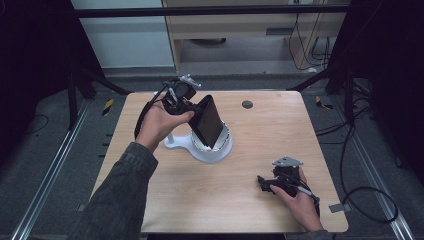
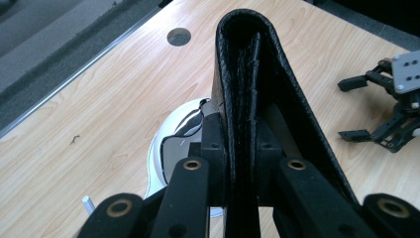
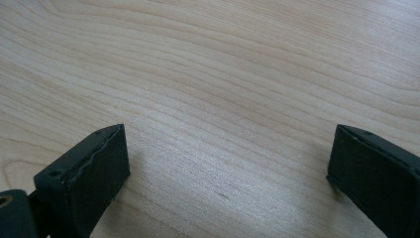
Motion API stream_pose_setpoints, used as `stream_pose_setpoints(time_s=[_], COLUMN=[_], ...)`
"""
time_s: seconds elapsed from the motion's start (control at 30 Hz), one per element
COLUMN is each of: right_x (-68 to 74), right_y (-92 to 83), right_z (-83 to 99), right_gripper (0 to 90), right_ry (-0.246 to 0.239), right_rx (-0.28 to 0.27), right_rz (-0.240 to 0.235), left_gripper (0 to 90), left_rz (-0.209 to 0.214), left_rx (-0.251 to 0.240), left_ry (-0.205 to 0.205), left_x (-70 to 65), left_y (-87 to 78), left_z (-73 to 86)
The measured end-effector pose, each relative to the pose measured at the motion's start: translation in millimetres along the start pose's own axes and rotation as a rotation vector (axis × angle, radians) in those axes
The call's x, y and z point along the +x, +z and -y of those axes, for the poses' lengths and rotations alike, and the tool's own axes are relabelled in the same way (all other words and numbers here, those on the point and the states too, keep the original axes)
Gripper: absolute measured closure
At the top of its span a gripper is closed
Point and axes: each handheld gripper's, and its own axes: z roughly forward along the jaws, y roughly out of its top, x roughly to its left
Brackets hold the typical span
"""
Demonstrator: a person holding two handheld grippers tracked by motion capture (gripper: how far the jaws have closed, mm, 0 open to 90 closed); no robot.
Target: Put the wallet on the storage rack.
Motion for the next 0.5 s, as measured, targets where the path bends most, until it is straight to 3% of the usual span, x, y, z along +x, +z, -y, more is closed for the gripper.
stream_pose_setpoints(time_s=[0.1,0.5], right_x=[0.0,-0.1], right_y=[0.0,0.1], right_z=[0.0,0.1], right_gripper=[2.7,2.7], right_ry=[0.0,-0.003], right_rx=[0.0,-0.003], right_rz=[0.0,0.0], left_gripper=[80.3,80.2], left_rz=[-0.011,0.033], left_rx=[0.005,0.035], left_ry=[-0.004,-0.024], left_x=[2.1,2.5], left_y=[7.3,38.1], left_z=[2.3,4.1])
